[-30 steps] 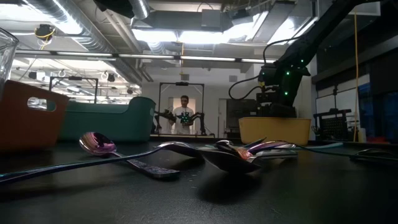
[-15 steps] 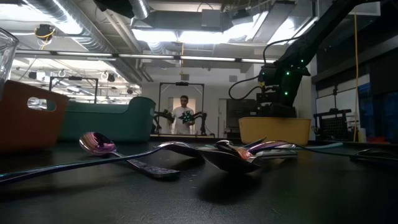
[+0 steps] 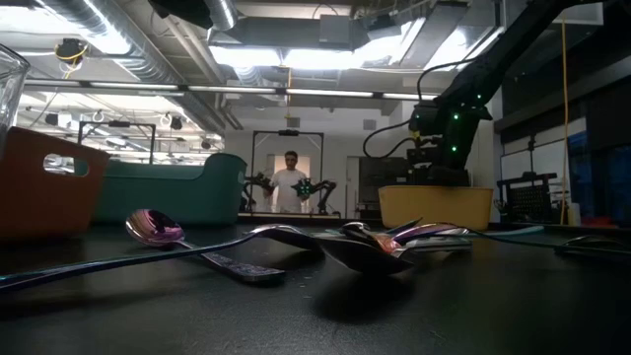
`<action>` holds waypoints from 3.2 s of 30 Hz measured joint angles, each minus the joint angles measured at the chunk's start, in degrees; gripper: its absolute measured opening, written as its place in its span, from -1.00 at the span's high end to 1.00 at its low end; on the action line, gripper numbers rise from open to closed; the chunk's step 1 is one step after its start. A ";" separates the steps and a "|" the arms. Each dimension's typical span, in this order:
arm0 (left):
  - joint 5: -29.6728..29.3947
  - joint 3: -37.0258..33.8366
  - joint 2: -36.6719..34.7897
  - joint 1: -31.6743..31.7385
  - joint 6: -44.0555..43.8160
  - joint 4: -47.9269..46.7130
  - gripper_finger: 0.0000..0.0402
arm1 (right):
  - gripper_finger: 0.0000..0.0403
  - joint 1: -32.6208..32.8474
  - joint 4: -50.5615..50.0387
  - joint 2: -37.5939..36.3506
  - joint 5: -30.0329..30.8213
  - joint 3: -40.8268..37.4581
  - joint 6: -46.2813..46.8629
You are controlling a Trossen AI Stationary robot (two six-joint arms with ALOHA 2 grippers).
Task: Sort silverware by color (type)
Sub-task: Put the orange spoon into the yellow bin, then put the violet spoon into the transparent bin
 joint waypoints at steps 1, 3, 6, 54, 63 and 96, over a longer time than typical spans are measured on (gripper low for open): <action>-0.02 0.00 0.00 0.00 -0.02 0.00 0.41 | 0.69 0.00 0.00 0.00 0.01 0.00 0.00; -0.02 0.00 0.00 0.00 -0.02 0.00 0.41 | 0.61 0.00 -0.01 0.00 0.00 0.00 0.00; -0.02 0.00 0.00 0.00 0.00 0.00 0.41 | 0.55 0.00 0.01 0.00 -0.01 0.00 0.00; -0.04 0.00 0.00 0.00 0.00 0.00 0.41 | 0.52 0.00 -0.67 -8.32 -0.01 0.24 0.04; -0.04 0.00 0.00 0.02 0.00 0.00 0.41 | 0.52 0.10 -0.73 -14.69 -0.29 0.24 0.23; -0.04 0.00 0.00 0.00 -0.02 0.01 0.41 | 0.52 30.48 0.88 -19.67 -4.32 0.24 6.39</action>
